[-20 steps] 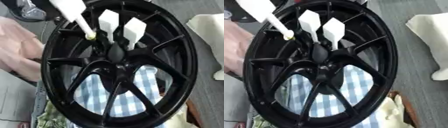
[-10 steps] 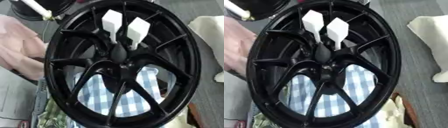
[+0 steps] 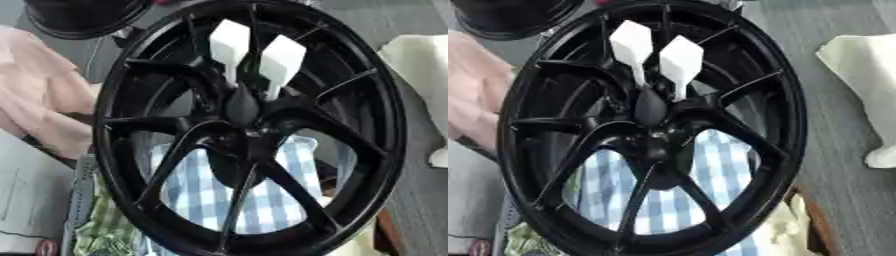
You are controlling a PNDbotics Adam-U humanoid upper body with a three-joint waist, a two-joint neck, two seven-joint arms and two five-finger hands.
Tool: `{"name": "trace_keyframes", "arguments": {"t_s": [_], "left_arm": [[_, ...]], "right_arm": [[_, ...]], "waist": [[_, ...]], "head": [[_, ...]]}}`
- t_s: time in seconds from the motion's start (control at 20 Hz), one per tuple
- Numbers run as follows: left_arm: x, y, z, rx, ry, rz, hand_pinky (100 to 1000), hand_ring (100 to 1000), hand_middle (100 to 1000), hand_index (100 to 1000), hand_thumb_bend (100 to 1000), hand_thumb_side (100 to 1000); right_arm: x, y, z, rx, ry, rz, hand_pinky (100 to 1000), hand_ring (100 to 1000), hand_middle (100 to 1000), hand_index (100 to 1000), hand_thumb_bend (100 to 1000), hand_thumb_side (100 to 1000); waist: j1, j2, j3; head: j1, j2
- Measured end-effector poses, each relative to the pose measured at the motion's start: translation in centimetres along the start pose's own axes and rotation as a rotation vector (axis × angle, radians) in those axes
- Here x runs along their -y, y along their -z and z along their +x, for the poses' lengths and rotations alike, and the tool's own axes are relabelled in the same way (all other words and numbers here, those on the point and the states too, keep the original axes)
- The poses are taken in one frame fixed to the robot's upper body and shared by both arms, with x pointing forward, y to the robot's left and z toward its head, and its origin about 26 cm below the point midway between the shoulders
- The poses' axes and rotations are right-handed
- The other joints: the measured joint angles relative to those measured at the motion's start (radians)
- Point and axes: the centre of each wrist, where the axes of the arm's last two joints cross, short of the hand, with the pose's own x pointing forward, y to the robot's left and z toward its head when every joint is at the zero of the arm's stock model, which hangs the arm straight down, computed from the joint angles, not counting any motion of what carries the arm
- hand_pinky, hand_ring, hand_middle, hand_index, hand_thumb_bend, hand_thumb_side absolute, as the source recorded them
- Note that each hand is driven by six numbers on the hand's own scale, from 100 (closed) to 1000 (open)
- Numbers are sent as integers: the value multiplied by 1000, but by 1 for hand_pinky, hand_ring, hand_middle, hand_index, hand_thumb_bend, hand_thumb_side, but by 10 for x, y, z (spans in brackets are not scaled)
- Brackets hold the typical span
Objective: Pull the pin out of the wheel hub.
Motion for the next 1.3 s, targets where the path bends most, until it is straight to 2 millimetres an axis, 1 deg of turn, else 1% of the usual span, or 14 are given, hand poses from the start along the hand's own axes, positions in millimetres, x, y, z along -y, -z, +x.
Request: {"name": "trace_keyframes", "arguments": {"t_s": [0.2,0.3,0.35,0.4,0.45,0.5,0.55,0.65,0.7,0.9,0.95,1.0,1.15,1.3], "left_arm": [[17,-8,-20,-82,11,13,734,550,434,483,108,101],[26,-11,-29,-110,1,17,772,617,523,568,137,100],[30,-13,-32,-123,-2,13,812,698,623,693,151,100],[35,-14,-36,-135,-6,5,820,713,642,713,158,104],[39,-15,-39,-146,-10,-5,877,808,766,834,248,306],[42,-16,-41,-156,-12,-16,877,808,766,834,248,306],[45,-17,-43,-165,-11,-27,909,857,822,889,411,517],[47,-17,-45,-181,-4,-39,927,882,854,923,514,611],[48,-18,-47,-190,3,-43,927,883,855,927,515,616],[51,-19,-49,-209,11,-37,905,856,826,905,336,640],[52,-19,-50,-207,8,-27,868,811,779,857,171,618],[51,-19,-49,-203,-1,-3,855,782,749,828,100,600],[50,-15,-42,-145,-80,157,836,697,675,768,100,694],[53,-6,-21,15,-259,363,840,687,675,767,100,688]], "right_arm": [[-1,-1,0,-2,2,-9,792,690,629,718,100,395],[-1,0,0,-1,2,-11,792,690,629,718,100,396],[-1,0,0,0,2,-12,792,690,629,718,100,396],[-1,-1,0,0,3,-12,792,690,629,718,100,396],[-2,-1,0,-1,3,-13,792,690,629,718,100,396],[-2,-1,0,-1,3,-15,792,690,629,718,100,396],[-2,-1,0,0,5,-16,792,690,629,718,100,397],[-3,0,0,1,7,-18,792,690,629,718,100,398],[-3,0,0,1,7,-18,792,690,629,718,100,397],[-3,0,0,1,7,-18,792,690,629,718,100,396],[-3,0,0,1,6,-18,792,690,630,718,100,395],[-3,0,0,0,6,-18,792,690,630,718,100,395],[-3,-1,0,0,6,-18,791,690,630,718,100,390],[-2,-1,0,2,6,-21,791,691,631,719,100,385]], "waist": [[-1,0,0],[-3,1,0],[-4,1,0],[-5,1,0],[-6,2,0],[-6,2,0],[-6,2,0],[-6,2,0],[-6,2,-1],[-6,2,-1],[-7,2,-1],[-7,2,0],[-10,2,3],[-14,2,4]], "head": [[-3,-2],[-4,-4],[-5,-7],[-6,-9],[-7,-9],[-7,-9],[-8,-9],[-8,-9],[-8,-9],[-8,-10],[-8,-10],[-8,-10],[-11,-9],[-12,-9]]}}
